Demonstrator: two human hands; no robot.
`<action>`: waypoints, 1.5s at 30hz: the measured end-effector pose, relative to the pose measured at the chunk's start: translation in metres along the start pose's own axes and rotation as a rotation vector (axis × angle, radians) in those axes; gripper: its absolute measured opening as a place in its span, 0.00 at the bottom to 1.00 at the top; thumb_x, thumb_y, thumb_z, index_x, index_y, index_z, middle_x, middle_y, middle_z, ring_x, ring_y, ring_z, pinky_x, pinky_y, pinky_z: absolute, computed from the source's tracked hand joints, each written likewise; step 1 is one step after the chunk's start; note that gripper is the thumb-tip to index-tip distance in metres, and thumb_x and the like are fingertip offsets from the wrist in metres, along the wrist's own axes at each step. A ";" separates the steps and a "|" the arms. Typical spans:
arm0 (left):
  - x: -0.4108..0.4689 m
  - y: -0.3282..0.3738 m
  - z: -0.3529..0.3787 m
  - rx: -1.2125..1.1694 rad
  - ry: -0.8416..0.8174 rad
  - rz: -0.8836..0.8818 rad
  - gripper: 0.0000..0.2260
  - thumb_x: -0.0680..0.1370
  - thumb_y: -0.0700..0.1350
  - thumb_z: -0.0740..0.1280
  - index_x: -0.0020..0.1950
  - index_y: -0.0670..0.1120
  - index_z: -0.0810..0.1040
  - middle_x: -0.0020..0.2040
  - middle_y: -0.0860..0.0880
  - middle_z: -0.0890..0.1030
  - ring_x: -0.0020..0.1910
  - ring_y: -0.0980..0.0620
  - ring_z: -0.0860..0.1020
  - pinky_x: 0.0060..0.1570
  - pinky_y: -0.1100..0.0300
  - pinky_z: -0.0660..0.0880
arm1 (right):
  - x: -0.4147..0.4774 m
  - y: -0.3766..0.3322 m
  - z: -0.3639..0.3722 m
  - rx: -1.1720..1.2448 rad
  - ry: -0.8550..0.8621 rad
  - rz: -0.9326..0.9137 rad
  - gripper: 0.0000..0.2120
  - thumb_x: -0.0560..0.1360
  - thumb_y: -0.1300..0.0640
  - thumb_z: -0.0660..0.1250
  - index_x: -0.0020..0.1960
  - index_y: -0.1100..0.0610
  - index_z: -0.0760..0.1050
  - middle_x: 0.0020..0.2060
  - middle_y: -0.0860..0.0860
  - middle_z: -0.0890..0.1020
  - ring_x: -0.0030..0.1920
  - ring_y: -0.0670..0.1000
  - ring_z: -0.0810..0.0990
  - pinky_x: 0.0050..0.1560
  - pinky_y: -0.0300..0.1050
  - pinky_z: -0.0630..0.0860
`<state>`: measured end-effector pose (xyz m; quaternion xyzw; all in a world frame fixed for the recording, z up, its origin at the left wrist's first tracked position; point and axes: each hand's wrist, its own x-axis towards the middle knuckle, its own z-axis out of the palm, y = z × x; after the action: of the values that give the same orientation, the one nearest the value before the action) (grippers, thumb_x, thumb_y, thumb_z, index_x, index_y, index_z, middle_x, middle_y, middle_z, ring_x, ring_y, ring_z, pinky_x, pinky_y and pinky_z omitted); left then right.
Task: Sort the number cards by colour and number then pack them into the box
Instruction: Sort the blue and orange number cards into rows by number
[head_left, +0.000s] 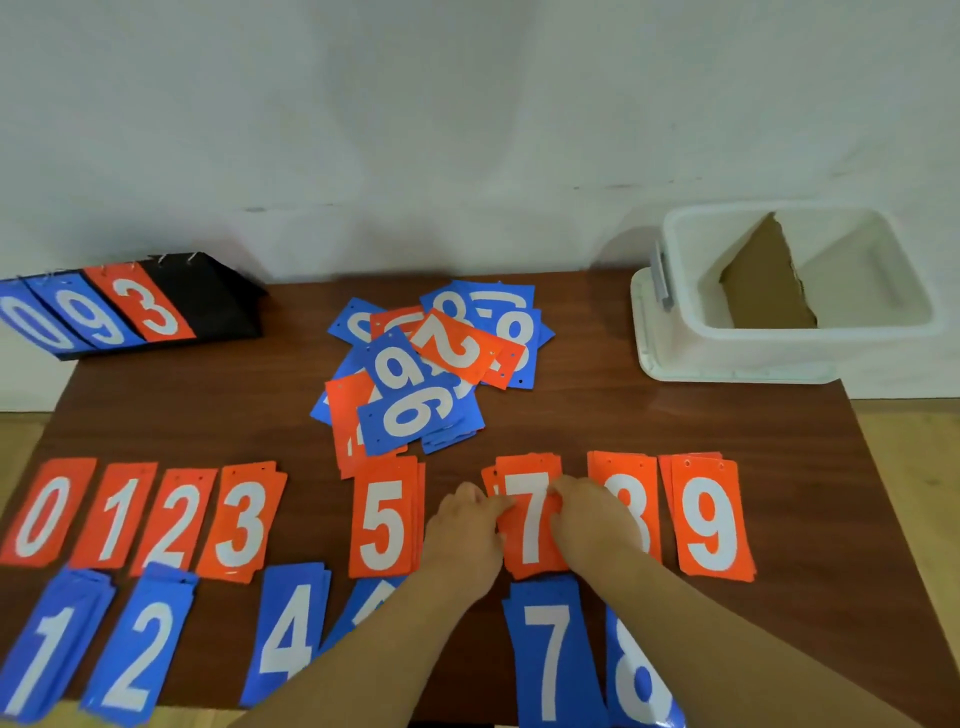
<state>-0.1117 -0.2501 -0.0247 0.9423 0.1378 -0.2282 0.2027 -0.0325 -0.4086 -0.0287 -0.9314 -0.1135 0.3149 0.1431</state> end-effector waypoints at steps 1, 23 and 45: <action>-0.001 -0.004 -0.005 -0.033 0.017 0.000 0.23 0.81 0.51 0.66 0.76 0.61 0.67 0.64 0.52 0.69 0.64 0.52 0.70 0.65 0.54 0.73 | -0.001 -0.002 -0.002 0.027 0.002 0.007 0.21 0.81 0.51 0.65 0.73 0.48 0.69 0.66 0.50 0.77 0.62 0.51 0.79 0.62 0.50 0.78; 0.069 -0.222 -0.157 -0.208 0.214 -0.202 0.30 0.75 0.57 0.74 0.74 0.54 0.70 0.70 0.49 0.70 0.68 0.47 0.73 0.63 0.50 0.75 | 0.070 -0.137 -0.030 0.179 0.259 0.008 0.14 0.75 0.52 0.73 0.59 0.53 0.78 0.57 0.53 0.75 0.51 0.53 0.78 0.51 0.48 0.79; 0.125 -0.238 -0.144 -0.711 0.292 -0.224 0.18 0.79 0.45 0.71 0.67 0.55 0.74 0.54 0.53 0.79 0.53 0.54 0.79 0.41 0.66 0.74 | 0.167 -0.168 -0.042 -0.013 0.397 0.228 0.29 0.69 0.39 0.76 0.66 0.48 0.72 0.61 0.53 0.74 0.57 0.57 0.78 0.54 0.56 0.80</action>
<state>-0.0347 0.0437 -0.0442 0.8150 0.3375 -0.0506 0.4682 0.1025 -0.2096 -0.0324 -0.9828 0.0206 0.1390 0.1201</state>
